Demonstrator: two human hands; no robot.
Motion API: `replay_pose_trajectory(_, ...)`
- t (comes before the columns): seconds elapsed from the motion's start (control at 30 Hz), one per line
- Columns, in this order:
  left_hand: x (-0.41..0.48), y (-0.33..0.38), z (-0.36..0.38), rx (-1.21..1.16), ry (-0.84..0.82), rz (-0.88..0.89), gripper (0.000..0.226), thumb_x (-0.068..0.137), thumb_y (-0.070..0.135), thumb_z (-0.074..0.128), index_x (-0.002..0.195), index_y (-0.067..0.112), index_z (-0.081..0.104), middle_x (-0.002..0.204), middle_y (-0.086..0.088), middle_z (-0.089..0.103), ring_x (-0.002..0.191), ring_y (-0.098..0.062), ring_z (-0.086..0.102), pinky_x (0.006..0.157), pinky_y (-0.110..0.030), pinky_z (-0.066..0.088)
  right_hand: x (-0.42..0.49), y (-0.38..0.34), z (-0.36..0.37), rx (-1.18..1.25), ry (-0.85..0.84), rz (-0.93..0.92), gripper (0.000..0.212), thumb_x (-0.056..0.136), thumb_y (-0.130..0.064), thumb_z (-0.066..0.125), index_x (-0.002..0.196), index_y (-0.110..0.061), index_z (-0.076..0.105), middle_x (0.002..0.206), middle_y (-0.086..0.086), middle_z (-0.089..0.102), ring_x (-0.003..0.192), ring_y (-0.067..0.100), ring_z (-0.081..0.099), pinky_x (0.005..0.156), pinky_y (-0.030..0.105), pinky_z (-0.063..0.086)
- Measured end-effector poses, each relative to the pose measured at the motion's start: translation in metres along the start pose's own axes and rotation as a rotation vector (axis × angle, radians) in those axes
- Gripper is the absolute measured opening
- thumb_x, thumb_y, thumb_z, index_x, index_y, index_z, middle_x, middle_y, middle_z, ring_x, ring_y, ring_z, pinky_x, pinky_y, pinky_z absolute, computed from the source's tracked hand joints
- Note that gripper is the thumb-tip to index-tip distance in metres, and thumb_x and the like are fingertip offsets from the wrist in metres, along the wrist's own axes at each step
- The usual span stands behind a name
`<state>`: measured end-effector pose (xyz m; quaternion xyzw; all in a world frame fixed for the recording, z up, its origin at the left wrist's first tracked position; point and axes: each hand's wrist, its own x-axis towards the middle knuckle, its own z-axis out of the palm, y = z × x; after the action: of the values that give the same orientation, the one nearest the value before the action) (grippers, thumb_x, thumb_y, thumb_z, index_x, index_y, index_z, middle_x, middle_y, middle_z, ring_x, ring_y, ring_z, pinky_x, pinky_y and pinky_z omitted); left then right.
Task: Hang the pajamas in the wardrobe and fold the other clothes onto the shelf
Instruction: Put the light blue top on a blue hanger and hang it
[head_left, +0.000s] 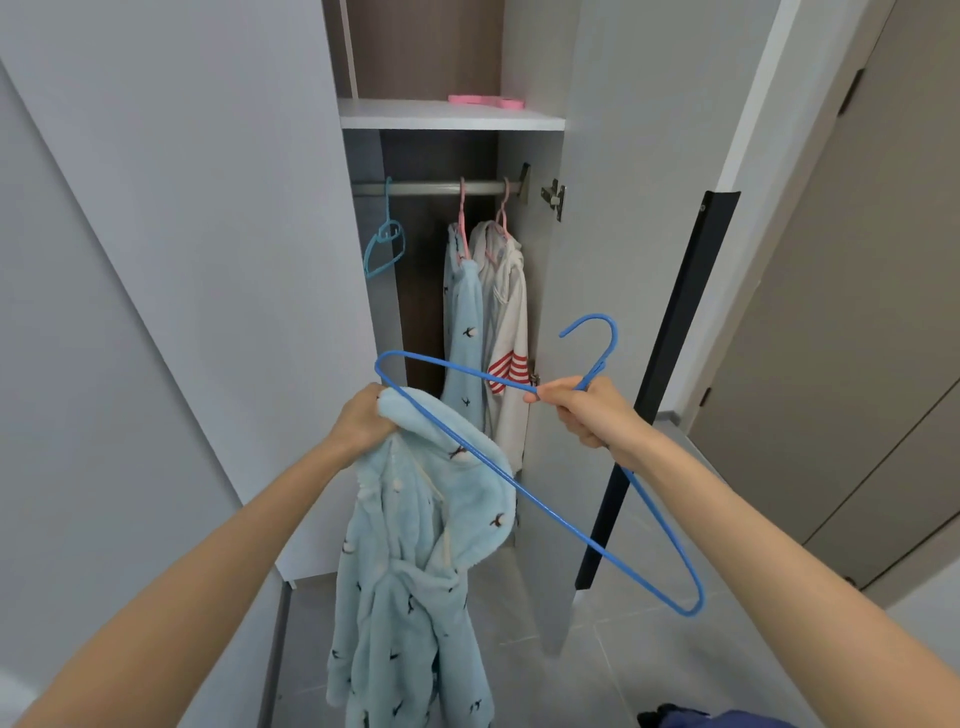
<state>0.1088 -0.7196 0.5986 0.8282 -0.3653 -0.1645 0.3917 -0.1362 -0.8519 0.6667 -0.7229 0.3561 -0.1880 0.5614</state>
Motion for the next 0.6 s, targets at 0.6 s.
replay_pose_trajectory(0.6,-0.001,-0.003,-0.057,-0.388,0.101,-0.242,0.03,0.08,0.021,0.074,0.105,0.014,0.059,0.095,0.0,0.06,0.077,-0.012,0.058,0.055,-0.022,0.045,0.008,0.004,0.05,-0.361,-0.188,-0.003,0.021,0.079,-0.014,0.069,0.067,-0.007,0.054,0.058,0.006,0.032,0.044,0.01,0.032,0.041,0.012,0.028)
